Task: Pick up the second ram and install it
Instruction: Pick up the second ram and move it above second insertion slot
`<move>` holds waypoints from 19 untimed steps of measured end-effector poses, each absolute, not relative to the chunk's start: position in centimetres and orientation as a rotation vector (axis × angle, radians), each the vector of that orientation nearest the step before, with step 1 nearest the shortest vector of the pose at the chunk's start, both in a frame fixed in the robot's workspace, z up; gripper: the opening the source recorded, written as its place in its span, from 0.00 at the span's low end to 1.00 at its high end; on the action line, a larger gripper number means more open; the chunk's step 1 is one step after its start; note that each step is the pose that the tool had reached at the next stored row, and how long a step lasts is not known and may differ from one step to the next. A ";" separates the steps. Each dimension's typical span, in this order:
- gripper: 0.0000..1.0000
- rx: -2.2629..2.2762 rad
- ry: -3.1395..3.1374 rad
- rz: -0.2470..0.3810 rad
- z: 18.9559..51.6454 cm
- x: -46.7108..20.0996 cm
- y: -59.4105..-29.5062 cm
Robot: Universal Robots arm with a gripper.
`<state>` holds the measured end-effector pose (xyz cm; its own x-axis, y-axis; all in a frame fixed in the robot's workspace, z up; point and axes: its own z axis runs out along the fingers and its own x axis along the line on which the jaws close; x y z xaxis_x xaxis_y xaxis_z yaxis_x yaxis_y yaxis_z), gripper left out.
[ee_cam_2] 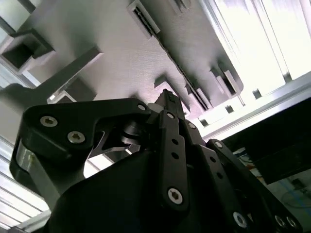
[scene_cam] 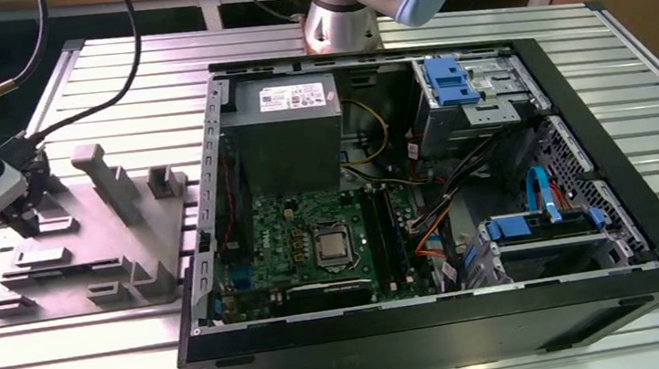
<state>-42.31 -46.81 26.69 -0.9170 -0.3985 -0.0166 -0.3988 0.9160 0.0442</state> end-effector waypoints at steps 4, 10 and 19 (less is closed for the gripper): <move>0.10 -0.748 3.045 0.073 26.5 -42.3 -46.8; 0.10 -0.914 3.002 0.074 26.3 -42.3 -46.8; 0.10 -1.158 2.921 0.074 25.9 -42.3 -46.8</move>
<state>-42.31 -46.81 25.89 -0.7286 -0.6847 -0.0166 -0.6847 0.7275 0.0441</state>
